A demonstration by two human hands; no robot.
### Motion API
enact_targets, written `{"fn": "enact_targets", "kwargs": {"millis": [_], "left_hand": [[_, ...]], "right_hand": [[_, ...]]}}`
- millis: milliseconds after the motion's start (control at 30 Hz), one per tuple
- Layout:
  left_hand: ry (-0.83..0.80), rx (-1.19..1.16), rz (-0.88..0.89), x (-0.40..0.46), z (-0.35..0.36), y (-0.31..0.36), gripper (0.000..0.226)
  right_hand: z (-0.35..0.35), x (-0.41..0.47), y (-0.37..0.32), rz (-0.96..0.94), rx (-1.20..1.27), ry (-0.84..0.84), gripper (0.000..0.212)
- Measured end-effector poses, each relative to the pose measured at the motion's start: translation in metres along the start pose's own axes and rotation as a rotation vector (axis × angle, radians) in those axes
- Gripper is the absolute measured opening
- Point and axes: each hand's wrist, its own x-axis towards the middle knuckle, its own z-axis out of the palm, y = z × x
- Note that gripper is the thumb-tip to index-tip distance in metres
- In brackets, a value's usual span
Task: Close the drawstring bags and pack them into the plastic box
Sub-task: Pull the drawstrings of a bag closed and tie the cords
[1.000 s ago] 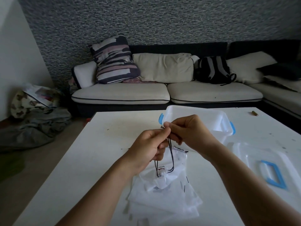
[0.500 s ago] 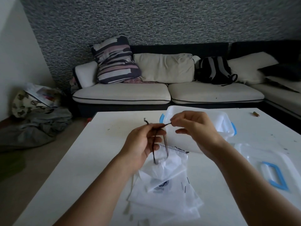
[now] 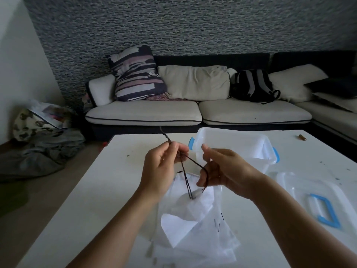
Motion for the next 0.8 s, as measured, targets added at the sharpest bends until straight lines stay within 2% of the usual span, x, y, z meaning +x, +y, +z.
{"fn": "enact_targets", "kwargs": {"millis": [67,133,267,367,433,567,733,800], "left_hand": [[-0.033,-0.371,-0.205,-0.003,0.012,0.011,0.037],[-0.095,-0.557,-0.325,-0.007,0.019,0.019,0.038],[-0.076,-0.517,-0.3,-0.003,0.017,0.019,0.039],[-0.123,-0.344,-0.256,-0.005,0.017,0.016,0.037],[-0.137,-0.271,-0.219,-0.007,0.019,0.014,0.037],[-0.126,-0.341,-0.242,-0.005,0.016,0.016,0.038],[-0.128,-0.262,-0.222,-0.007,0.014,0.014,0.036],[-0.153,-0.239,-0.211,-0.008,0.015,0.013,0.036]], "right_hand": [[0.002,-0.003,-0.003,0.113,0.042,-0.093,0.062],[0.003,-0.001,-0.001,0.137,0.132,-0.144,0.06],[0.008,0.004,0.0,0.106,0.294,-0.07,0.028],[0.01,0.008,0.006,0.141,0.393,-0.011,0.019],[0.01,0.009,0.01,0.148,0.437,0.023,0.02],[0.009,0.011,0.01,0.067,0.434,0.085,0.021],[0.012,0.012,0.008,0.034,0.162,0.059,0.046],[0.012,0.012,0.007,0.017,0.057,0.064,0.046]]}}
